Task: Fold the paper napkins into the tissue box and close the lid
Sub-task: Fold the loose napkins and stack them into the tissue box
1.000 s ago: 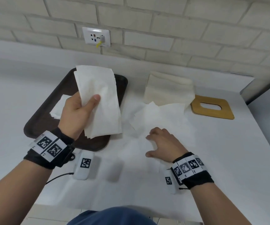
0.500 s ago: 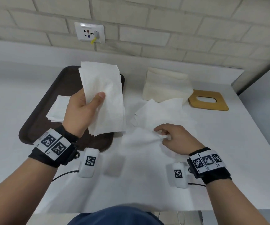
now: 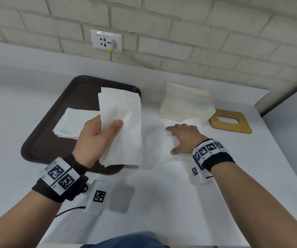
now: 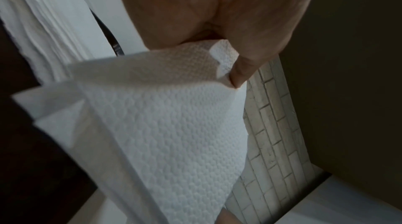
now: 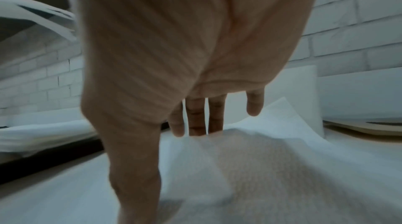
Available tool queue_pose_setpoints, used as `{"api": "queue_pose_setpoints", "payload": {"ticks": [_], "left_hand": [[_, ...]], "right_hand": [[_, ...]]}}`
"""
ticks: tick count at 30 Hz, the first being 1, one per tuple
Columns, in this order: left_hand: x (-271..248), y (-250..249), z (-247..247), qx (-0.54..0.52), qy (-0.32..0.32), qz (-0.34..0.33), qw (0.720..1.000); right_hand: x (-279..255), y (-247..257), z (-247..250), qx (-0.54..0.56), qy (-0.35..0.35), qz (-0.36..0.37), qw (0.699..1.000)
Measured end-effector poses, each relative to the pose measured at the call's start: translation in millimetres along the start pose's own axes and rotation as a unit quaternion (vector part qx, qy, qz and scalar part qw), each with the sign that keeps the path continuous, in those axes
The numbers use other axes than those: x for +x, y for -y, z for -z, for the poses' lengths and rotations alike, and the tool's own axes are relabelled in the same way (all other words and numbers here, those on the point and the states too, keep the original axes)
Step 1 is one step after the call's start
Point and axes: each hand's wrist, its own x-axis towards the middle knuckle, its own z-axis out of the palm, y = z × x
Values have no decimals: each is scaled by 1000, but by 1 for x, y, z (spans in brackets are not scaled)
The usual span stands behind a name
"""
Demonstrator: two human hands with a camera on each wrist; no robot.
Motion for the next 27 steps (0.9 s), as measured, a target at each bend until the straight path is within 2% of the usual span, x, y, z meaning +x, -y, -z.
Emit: {"api": "queue_pose_setpoints", "payload": {"ticks": [5, 10, 12, 14, 16, 19, 23, 25, 27], "left_hand": [[3, 6, -2, 7, 2, 9, 1000], [8, 6, -8, 6, 8, 7, 1000], [12, 9, -10, 12, 10, 18, 1000], [15, 12, -12, 16, 13, 32, 999], [18, 16, -17, 7, 17, 46, 999], [24, 17, -33, -13, 20, 76, 997], [30, 12, -62, 3, 59, 75, 995], [31, 7, -73, 1, 76, 72, 994], [31, 2, -81, -17, 92, 78, 993]], "right_hand": [[5, 2, 9, -27, 16, 29, 999], [-4, -1, 15, 56, 18, 31, 998], [-18, -8, 26, 132, -34, 50, 989], [-38, -16, 38, 235, -110, 57, 964], [-59, -21, 46, 369, -180, 51, 911], [-80, -22, 51, 538, -252, 47, 803], [-83, -18, 50, 643, -316, 27, 697], [-82, -13, 51, 701, -329, 16, 632], [-83, -10, 52, 742, -334, 9, 581]]}}
